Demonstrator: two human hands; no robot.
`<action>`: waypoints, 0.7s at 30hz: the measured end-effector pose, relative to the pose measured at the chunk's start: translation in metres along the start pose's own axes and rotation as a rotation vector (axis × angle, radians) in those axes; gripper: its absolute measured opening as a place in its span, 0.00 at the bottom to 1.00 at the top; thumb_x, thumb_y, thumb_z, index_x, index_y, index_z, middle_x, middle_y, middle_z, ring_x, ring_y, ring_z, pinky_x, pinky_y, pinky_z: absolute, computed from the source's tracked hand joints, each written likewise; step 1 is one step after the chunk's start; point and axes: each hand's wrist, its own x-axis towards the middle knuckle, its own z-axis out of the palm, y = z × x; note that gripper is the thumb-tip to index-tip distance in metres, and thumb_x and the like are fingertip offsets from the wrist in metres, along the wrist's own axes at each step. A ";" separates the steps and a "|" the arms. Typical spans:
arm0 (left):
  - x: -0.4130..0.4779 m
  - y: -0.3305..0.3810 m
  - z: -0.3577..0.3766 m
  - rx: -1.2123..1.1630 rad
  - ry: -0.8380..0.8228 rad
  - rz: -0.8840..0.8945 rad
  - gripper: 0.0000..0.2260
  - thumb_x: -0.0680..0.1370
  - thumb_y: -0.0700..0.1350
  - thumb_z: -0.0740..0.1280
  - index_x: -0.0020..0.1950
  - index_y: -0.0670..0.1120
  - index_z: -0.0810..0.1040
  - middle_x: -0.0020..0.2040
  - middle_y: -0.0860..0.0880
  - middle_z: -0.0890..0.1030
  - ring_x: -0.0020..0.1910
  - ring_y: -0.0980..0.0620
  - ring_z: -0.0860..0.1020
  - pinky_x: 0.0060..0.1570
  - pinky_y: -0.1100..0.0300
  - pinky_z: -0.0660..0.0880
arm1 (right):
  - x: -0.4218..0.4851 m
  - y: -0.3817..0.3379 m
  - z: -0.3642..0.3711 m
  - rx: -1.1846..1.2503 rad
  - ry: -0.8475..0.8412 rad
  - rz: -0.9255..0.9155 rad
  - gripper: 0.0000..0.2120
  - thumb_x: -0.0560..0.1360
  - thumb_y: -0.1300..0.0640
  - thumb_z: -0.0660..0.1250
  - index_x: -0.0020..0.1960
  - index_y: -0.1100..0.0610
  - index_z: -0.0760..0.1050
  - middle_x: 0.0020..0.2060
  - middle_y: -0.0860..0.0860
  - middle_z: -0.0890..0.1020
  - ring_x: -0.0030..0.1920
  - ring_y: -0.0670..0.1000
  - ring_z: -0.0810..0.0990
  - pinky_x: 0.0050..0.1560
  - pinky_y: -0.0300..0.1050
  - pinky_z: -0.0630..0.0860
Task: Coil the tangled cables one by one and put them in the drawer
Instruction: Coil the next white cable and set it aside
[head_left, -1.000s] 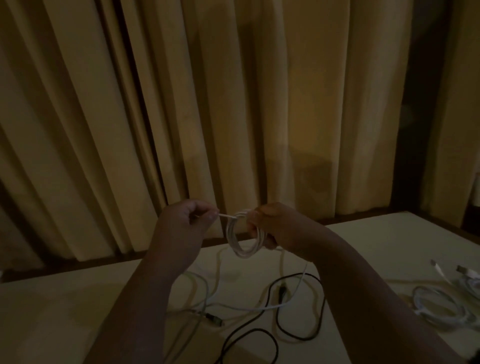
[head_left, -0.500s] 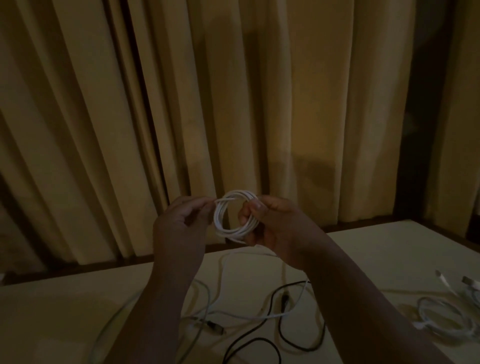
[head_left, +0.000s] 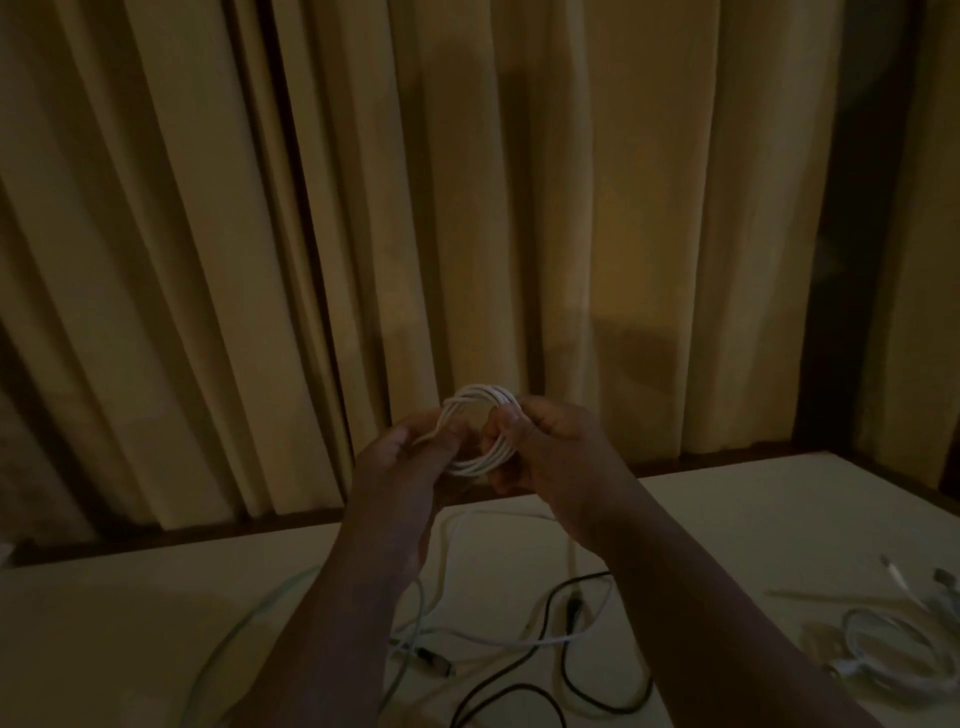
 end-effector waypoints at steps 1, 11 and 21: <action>0.000 -0.001 0.000 -0.011 -0.003 -0.024 0.16 0.72 0.48 0.71 0.56 0.39 0.82 0.50 0.39 0.86 0.52 0.41 0.84 0.46 0.51 0.80 | 0.000 0.002 0.000 -0.021 0.008 -0.008 0.16 0.84 0.55 0.60 0.46 0.63 0.79 0.37 0.56 0.81 0.36 0.54 0.78 0.40 0.48 0.77; 0.004 -0.003 -0.002 -0.050 0.053 -0.130 0.08 0.80 0.47 0.67 0.47 0.46 0.84 0.46 0.45 0.87 0.41 0.49 0.85 0.33 0.58 0.78 | -0.002 0.004 0.006 -0.332 0.060 -0.086 0.12 0.84 0.54 0.60 0.53 0.58 0.79 0.41 0.54 0.84 0.39 0.53 0.85 0.40 0.50 0.84; 0.005 -0.006 -0.003 -0.420 0.001 -0.341 0.24 0.74 0.50 0.70 0.66 0.38 0.78 0.54 0.40 0.79 0.49 0.43 0.77 0.38 0.55 0.70 | 0.005 0.010 0.002 -0.717 0.131 -0.234 0.11 0.83 0.54 0.63 0.42 0.50 0.74 0.36 0.46 0.76 0.37 0.43 0.77 0.34 0.36 0.71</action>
